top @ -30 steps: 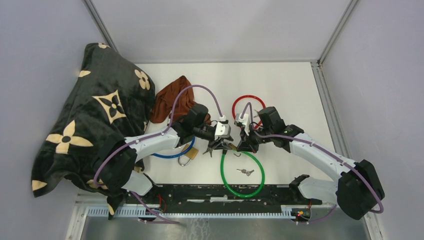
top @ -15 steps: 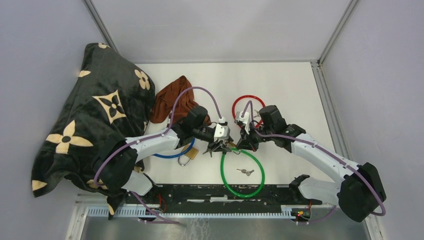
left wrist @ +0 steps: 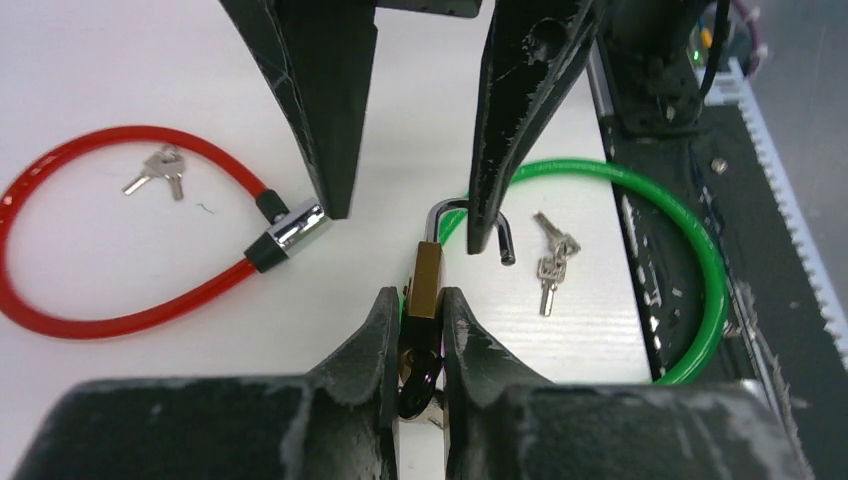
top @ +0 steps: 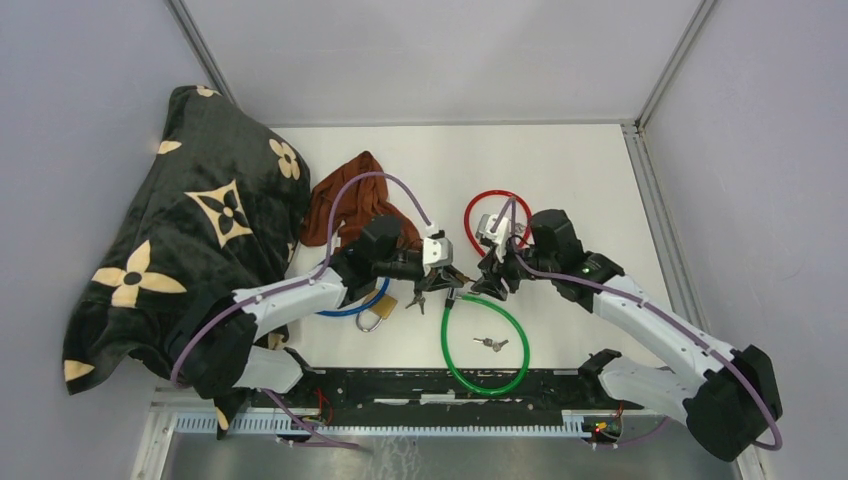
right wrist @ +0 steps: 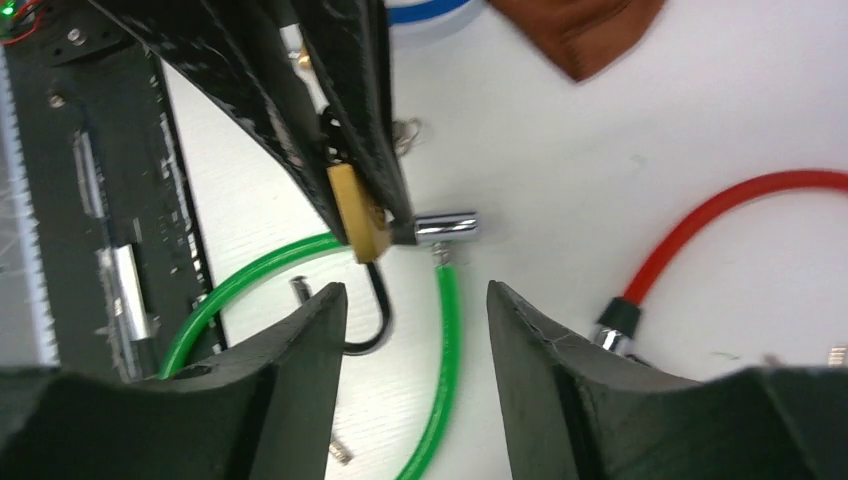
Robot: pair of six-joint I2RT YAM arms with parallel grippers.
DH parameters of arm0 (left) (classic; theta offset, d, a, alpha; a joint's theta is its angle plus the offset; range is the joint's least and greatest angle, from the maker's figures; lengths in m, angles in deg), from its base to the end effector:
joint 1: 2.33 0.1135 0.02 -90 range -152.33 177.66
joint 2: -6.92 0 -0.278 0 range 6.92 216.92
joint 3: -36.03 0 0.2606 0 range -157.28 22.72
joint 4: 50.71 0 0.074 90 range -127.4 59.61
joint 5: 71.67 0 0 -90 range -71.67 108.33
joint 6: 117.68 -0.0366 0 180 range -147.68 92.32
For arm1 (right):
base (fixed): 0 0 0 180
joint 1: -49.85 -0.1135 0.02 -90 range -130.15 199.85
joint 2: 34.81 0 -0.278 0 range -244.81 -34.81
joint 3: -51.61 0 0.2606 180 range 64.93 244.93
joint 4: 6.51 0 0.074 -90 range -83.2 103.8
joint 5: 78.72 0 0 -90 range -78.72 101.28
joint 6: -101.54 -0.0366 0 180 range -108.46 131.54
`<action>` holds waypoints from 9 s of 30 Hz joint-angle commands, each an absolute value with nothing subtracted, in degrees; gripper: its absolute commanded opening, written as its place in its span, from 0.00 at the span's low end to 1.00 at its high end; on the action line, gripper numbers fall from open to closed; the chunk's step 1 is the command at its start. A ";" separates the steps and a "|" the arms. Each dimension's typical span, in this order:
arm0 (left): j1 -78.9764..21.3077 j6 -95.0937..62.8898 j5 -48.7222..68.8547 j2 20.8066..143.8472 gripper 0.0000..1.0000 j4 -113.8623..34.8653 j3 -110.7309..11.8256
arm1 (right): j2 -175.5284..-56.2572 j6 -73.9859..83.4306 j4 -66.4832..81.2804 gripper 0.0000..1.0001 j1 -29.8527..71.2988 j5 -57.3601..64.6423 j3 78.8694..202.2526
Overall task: Lock with the key
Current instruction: Lock the lock.
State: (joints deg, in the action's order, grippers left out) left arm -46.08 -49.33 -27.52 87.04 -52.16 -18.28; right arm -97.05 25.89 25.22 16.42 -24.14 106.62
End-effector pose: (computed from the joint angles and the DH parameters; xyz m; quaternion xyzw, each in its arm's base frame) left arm 0.1968 -0.2247 0.2329 0.5958 0.5373 -0.4170 0.4272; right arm 0.1801 0.1443 0.2614 -0.4680 0.7329 0.3387 0.3592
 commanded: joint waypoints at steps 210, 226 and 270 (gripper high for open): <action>-47.08 -15.63 -13.60 56.20 0.02 -74.94 -5.28 | -79.83 27.09 2.29 0.65 10.52 -30.64 102.82; -46.82 -5.86 -12.17 54.34 0.02 -82.41 -1.38 | -86.50 3.37 -24.07 0.46 12.73 -40.68 97.01; -45.75 -1.66 -3.77 59.48 0.02 -93.42 0.50 | -89.01 -9.39 -37.61 0.00 7.28 -46.72 98.31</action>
State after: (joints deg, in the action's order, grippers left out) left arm -46.39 5.03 -8.06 57.88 -90.47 0.48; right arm -89.97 -9.52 -40.90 11.70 -36.14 94.25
